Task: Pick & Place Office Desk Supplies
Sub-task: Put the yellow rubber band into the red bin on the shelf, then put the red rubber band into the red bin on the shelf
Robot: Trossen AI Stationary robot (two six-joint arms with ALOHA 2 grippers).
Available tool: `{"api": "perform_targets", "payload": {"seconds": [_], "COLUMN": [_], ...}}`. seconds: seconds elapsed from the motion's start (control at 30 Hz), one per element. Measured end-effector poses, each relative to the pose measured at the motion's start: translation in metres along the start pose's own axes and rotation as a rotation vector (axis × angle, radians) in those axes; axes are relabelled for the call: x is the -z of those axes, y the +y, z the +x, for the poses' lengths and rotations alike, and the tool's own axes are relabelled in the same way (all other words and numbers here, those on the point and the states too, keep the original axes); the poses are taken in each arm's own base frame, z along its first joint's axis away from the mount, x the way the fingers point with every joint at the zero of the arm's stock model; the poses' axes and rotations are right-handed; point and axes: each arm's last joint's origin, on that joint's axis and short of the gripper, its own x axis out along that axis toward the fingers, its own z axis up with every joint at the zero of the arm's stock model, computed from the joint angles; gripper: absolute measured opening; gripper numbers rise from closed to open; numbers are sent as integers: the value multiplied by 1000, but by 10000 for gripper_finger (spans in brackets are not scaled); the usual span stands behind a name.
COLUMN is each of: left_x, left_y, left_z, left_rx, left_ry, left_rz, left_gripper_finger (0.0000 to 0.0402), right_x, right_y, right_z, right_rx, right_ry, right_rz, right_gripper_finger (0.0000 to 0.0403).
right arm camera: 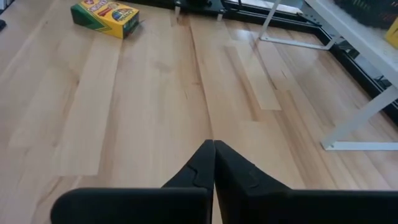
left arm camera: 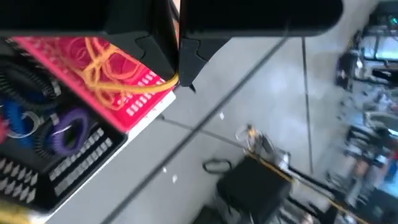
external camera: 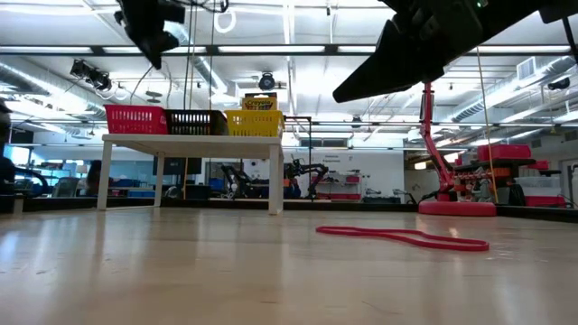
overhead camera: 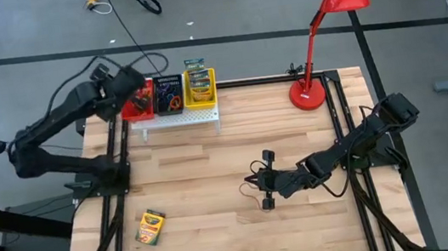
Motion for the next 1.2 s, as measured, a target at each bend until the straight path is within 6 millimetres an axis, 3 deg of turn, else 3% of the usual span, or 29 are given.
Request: {"api": "perform_targets", "payload": {"seconds": [0.13,0.27,0.57,0.7,0.87,1.03,1.2], "left_x": [1,5,13,17,20,12,-3], "left_y": [14,22,31,33,35,38,54], "left_z": [19,30,45,62,82,82,70], "left_rx": [29,137,329,431,417,426,401], "left_ry": [76,121,212,303,411,431,365], "left_rz": [-35,-86,-170,-241,-251,-250,-313], "left_gripper_finger": [13,49,127,150,176,211,248], "right_x": [0,0,-1,-2,-3,-4,-4], "right_y": [0,0,0,0,1,1,1], "right_z": [0,0,0,0,0,0,0], "right_rx": [0,0,0,-10,-22,-32,-35], "right_ry": [0,0,-6,-19,-25,-31,-33], "right_rz": [0,0,3,11,13,7,-2], "right_gripper_finger": [7,4,5,4,6,6,6]}}
